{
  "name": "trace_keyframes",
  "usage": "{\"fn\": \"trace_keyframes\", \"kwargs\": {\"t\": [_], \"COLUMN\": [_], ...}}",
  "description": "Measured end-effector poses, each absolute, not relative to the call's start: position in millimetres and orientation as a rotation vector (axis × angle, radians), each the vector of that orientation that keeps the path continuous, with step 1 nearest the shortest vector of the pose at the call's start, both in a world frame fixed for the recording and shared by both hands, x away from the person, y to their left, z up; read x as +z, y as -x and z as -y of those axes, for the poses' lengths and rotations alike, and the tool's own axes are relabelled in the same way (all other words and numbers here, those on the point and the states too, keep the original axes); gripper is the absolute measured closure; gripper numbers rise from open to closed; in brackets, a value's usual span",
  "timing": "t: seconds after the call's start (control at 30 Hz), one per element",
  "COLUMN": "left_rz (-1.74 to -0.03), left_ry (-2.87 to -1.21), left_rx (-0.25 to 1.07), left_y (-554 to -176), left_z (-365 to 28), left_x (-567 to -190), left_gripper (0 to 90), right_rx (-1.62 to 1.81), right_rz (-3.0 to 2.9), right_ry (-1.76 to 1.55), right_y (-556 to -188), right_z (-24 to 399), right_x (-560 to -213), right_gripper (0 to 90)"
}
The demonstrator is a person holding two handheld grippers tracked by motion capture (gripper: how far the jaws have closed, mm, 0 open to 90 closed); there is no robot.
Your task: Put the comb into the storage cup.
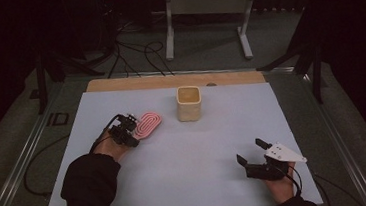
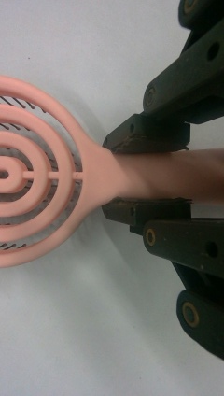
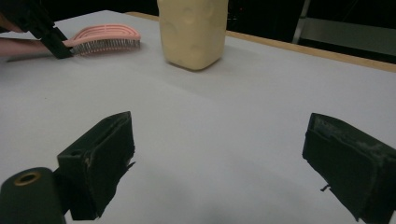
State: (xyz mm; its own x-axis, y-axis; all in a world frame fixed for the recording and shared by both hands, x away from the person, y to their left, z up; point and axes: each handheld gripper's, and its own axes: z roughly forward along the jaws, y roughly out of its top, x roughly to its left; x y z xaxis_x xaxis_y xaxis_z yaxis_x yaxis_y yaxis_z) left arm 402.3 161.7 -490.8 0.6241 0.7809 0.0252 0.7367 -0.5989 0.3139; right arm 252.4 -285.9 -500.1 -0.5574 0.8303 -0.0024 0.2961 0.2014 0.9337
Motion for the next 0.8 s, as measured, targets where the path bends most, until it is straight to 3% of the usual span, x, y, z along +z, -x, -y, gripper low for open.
{"fn": "trace_keyframes", "kwargs": {"t": [0.8], "left_rz": [-1.197], "left_ry": [-2.524], "left_rx": [0.307], "left_y": [-393.7], "left_z": [-163.3], "left_x": [-474.3], "left_gripper": [70.2], "right_rx": [1.348], "right_rz": [-1.966], "right_ry": [-1.048], "right_y": [-252.3], "right_z": [285.6], "right_x": [-500.1], "right_gripper": [8.8]}}
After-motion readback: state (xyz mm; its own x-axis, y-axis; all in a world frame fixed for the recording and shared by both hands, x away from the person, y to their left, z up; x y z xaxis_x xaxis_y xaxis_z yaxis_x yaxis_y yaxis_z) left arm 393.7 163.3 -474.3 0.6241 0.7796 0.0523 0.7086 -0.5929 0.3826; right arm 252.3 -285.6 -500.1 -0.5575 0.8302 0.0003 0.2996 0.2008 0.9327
